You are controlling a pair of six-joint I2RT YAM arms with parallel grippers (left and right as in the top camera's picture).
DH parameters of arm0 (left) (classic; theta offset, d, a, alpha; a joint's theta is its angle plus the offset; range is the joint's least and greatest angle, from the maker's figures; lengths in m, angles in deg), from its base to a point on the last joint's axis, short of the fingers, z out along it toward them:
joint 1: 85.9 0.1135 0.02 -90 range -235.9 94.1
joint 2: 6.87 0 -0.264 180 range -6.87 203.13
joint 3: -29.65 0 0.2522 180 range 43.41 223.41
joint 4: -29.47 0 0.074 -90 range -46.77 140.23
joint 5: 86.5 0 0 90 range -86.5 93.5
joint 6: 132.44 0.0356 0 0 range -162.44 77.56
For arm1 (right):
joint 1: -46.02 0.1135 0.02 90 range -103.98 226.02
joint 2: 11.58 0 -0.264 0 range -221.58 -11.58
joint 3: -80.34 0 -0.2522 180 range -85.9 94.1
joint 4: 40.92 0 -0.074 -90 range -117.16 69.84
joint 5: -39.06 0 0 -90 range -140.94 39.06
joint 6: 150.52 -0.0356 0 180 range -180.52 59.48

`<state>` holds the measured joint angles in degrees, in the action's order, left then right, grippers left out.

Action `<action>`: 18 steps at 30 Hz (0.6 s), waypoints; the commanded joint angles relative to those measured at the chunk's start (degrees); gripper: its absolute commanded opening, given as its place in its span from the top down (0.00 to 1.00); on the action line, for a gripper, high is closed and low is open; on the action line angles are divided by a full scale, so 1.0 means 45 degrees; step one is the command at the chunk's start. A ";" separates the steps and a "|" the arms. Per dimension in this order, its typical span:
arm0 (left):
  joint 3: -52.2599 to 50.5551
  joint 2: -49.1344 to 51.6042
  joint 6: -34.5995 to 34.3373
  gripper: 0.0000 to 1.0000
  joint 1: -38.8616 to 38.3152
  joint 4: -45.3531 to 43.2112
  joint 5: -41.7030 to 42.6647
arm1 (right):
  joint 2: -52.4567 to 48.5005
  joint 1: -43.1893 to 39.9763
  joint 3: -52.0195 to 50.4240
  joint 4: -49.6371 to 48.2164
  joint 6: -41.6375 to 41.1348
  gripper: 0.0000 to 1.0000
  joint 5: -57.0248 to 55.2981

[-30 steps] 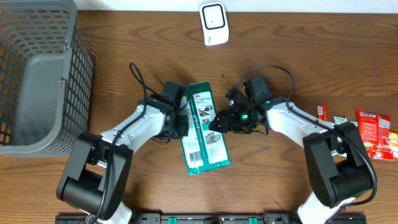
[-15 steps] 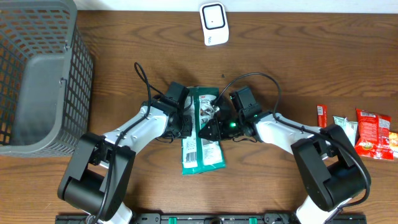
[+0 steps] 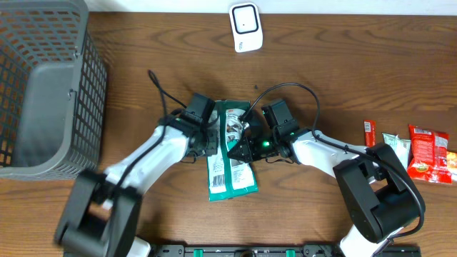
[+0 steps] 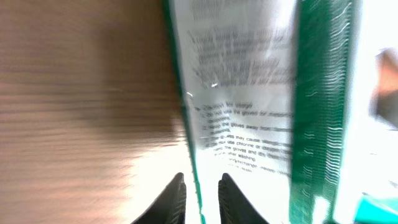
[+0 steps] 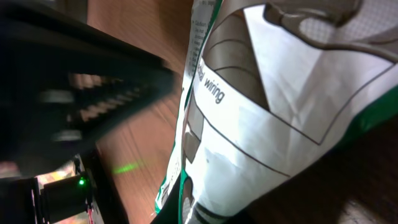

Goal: Scan the item barcode
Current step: 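Grasp the gloves pack with the right gripper and open the left gripper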

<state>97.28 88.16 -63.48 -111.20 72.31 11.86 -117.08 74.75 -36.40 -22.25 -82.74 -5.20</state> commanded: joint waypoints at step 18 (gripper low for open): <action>0.0019 -0.5353 -0.0923 0.67 0.3075 0.2992 -0.5362 | 0.1768 -0.0840 0.0078 0.1428 0.2487 0.99 0.0165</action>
<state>97.32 63.70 -66.67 -100.76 85.42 -11.89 -115.15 71.50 -36.43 -17.97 -75.42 1.94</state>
